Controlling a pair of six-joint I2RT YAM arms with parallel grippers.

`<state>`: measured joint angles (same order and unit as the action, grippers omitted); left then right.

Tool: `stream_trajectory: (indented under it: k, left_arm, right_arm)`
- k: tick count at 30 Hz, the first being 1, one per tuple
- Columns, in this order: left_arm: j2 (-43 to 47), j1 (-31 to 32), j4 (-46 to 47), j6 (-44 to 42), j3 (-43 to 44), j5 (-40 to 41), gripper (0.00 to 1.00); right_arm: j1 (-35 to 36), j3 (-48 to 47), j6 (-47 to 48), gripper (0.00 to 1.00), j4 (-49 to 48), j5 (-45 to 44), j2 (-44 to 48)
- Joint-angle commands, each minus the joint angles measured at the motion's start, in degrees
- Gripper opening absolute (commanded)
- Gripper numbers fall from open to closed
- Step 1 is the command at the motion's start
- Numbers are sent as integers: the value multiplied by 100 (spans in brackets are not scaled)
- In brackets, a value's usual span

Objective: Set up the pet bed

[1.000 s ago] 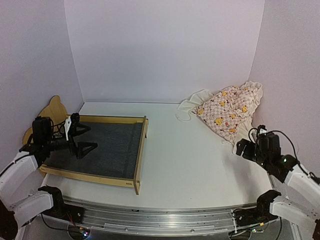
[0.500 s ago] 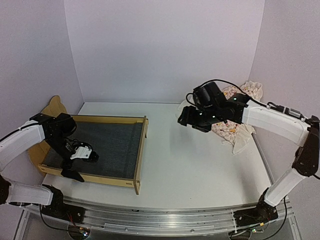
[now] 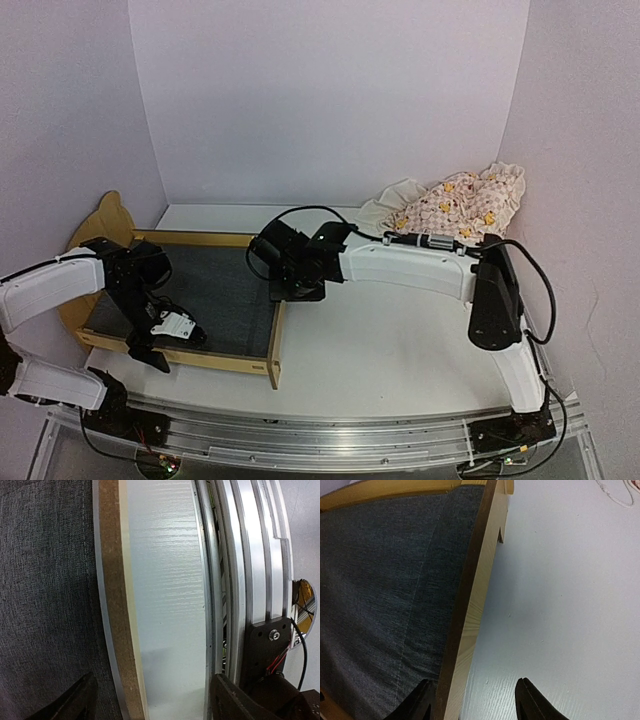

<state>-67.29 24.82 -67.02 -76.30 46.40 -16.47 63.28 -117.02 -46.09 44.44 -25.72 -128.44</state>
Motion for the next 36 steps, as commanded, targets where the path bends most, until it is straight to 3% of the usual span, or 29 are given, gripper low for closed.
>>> stream_trajectory:
  k: [1, 3, 7, 14, 21, 28, 36]
  left_arm:
    - [27, 26, 338, -124, -323, 20, 73]
    - [56, 33, 540, -211, -522, 73, 67]
    - [69, 29, 1085, -188, -761, 198, 41]
    - [482, 32, 1263, -302, -843, 210, 10]
    - [1227, 32, 1888, -624, -310, 457, 4]
    - [1382, 32, 2843, -1247, 305, 759, 3]
    - [1149, 125, 3235, -1737, 872, 584, 3]
  right_arm:
    - [16, -745, -127, 51, 348, -240, -437]
    - [52, -880, -151, 47, 347, -312, -599]
    - [82, -939, -273, 39, 351, -395, -807]
    - [104, -784, -414, 19, 347, -669, -808]
    - [106, -841, -371, 0, 322, -1085, -555]
    - [109, -1338, 217, 0, 140, -1666, -401]
    - [106, -271, 383, 0, -369, -2418, 384]
